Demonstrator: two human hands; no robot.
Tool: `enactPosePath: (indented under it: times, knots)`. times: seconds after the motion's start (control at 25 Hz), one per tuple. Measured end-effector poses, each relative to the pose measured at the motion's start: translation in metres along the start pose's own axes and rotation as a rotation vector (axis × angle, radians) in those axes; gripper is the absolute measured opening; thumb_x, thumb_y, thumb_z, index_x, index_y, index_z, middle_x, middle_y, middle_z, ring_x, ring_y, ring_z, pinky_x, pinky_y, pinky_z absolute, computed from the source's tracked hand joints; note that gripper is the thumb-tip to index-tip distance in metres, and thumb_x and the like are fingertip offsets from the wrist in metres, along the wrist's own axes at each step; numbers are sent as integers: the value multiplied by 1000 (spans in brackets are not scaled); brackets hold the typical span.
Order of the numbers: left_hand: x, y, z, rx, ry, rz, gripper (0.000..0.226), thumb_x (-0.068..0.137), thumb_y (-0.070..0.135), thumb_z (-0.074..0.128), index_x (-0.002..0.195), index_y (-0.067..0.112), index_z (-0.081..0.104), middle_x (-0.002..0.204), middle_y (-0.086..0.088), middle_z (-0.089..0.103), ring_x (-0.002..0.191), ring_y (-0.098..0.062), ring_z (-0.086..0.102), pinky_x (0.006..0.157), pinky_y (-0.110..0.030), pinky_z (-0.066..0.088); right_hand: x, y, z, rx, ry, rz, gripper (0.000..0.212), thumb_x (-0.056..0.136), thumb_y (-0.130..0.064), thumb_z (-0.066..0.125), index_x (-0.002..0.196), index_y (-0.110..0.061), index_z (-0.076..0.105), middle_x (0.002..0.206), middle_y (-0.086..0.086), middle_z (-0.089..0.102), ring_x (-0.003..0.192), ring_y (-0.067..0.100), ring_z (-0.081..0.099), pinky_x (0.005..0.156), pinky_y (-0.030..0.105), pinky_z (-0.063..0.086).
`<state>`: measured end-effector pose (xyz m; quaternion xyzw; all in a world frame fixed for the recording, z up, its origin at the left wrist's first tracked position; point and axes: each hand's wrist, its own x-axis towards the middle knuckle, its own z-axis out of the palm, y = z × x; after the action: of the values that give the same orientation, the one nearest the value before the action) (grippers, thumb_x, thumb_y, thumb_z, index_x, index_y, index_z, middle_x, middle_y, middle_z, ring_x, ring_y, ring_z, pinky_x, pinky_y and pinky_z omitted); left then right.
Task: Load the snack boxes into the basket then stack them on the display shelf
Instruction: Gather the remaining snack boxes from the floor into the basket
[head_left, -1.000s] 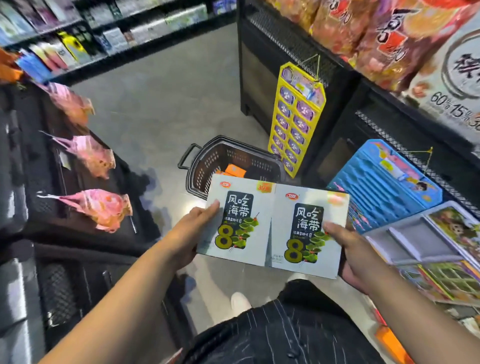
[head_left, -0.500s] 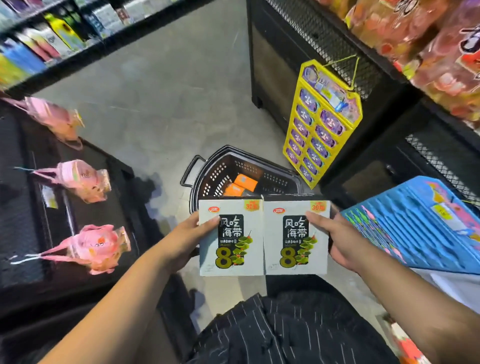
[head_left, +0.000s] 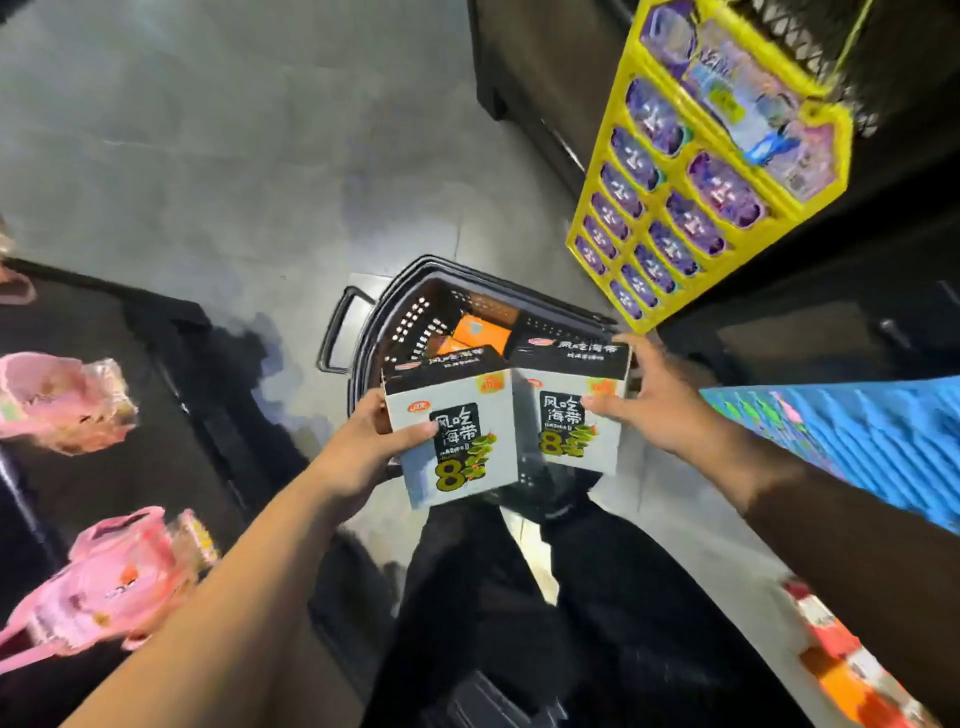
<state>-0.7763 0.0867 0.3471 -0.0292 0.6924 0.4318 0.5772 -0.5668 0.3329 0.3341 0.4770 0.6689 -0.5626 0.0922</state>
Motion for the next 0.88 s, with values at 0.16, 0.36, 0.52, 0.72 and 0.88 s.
enactPosePath:
  times: [0.16, 0.36, 0.52, 0.72, 0.88]
  knots:
    - [104, -27, -21, 37, 16, -35, 69, 68, 9, 86, 125, 10, 47, 117, -12, 69, 113, -37, 64, 95, -62, 49, 87, 41, 52, -210, 97, 21, 81, 68, -32, 86, 134, -17, 41, 126, 9, 56, 116, 25, 54, 94, 27, 39]
    - [208, -65, -51, 172, -25, -22, 64, 67, 6, 80, 124, 8, 51, 107, -7, 72, 100, -25, 68, 80, -42, 60, 165, 102, 119, -319, 387, -19, 68, 70, -13, 82, 129, -1, 50, 124, 21, 54, 114, 36, 52, 95, 30, 34]
    - [256, -97, -72, 319, -129, -20, 67, 68, 4, 86, 123, 15, 49, 106, 1, 70, 97, -13, 68, 70, -27, 59, 200, 139, 162, -182, 534, 61, 60, 79, -14, 76, 131, -9, 48, 124, 2, 55, 107, 21, 56, 87, 20, 41]
    - [287, -127, -78, 477, -209, 11, 71, 60, 19, 93, 112, 39, 50, 107, 17, 70, 112, -16, 64, 97, -40, 52, 244, 175, 202, -282, 546, -40, 64, 75, -14, 78, 130, -5, 46, 128, 15, 49, 105, 25, 56, 89, 46, 53]
    - [296, -136, -65, 478, -274, -8, 64, 72, -1, 81, 116, 31, 48, 107, 16, 67, 107, -5, 64, 87, -22, 55, 267, 188, 205, -286, 458, -54, 69, 79, -11, 78, 138, -2, 43, 133, 21, 45, 109, 18, 49, 90, 22, 42]
